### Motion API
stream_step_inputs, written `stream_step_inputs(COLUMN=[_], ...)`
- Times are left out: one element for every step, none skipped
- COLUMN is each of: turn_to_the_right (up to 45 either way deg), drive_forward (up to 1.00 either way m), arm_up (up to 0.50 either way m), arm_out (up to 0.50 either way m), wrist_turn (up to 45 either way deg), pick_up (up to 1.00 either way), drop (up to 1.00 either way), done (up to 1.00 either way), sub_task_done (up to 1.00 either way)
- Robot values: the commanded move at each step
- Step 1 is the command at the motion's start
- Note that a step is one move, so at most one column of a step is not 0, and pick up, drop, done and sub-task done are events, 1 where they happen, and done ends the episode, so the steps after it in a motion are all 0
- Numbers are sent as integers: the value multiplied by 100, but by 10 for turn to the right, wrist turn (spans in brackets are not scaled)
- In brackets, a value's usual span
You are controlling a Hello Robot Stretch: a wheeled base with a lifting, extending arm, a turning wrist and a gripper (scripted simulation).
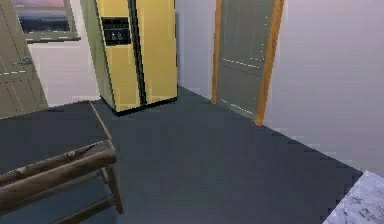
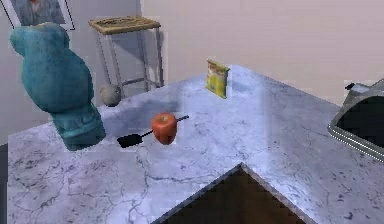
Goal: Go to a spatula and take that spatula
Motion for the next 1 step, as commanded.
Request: stream_step_inputs(turn_to_the_right=[0], drive_forward=[0], arm_up=[38], arm_out=[0], wrist_turn=[0], pick_up=[0], drop=[0], done=[0], sub_task_done=[0])
